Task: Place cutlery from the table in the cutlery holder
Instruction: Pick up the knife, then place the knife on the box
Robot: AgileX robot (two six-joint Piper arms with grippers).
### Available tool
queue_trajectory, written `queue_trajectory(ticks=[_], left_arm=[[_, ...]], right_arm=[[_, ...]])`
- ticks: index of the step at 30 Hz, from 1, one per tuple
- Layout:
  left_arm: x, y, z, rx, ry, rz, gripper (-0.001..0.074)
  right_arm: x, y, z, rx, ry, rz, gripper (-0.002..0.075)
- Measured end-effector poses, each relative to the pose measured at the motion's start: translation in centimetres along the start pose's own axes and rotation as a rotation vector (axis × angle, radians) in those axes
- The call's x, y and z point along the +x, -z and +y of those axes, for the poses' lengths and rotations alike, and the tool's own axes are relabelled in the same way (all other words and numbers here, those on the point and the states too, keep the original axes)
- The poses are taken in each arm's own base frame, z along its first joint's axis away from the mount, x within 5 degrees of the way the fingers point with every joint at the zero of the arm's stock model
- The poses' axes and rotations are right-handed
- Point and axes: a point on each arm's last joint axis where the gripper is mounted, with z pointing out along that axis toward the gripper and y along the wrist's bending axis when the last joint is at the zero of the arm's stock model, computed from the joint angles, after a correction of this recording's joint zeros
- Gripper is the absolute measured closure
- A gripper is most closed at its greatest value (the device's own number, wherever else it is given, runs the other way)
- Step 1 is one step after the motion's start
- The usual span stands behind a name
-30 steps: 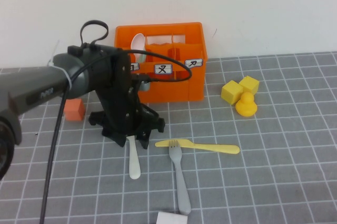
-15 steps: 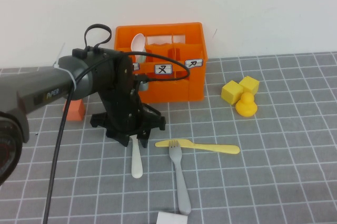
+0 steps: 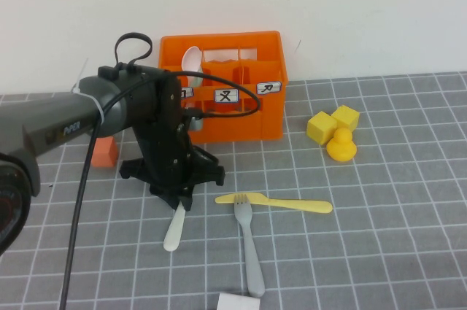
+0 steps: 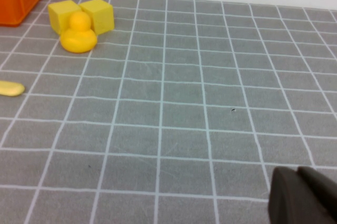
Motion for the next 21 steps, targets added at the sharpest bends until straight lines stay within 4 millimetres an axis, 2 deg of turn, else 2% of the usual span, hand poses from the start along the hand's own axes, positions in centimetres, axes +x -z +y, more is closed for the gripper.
queue_trajectory(ticks=[9, 16, 21], left_arm=[[0.9, 0.6, -0.2, 0.025, -0.081, 0.078, 0.0643], [2.1, 5.6, -0.2, 0.051, -0.136, -0.008, 0.0643], [4.8, 8.0, 0.6, 0.069, -0.144, -0.107, 0.0643]], right_arm=[[0.0, 0.0, 0.0, 0.000, 0.000, 0.000, 0.0729], [0.0, 0.0, 0.0, 0.000, 0.000, 0.000, 0.0729], [0.0, 0.0, 0.0, 0.000, 0.000, 0.000, 0.0729]])
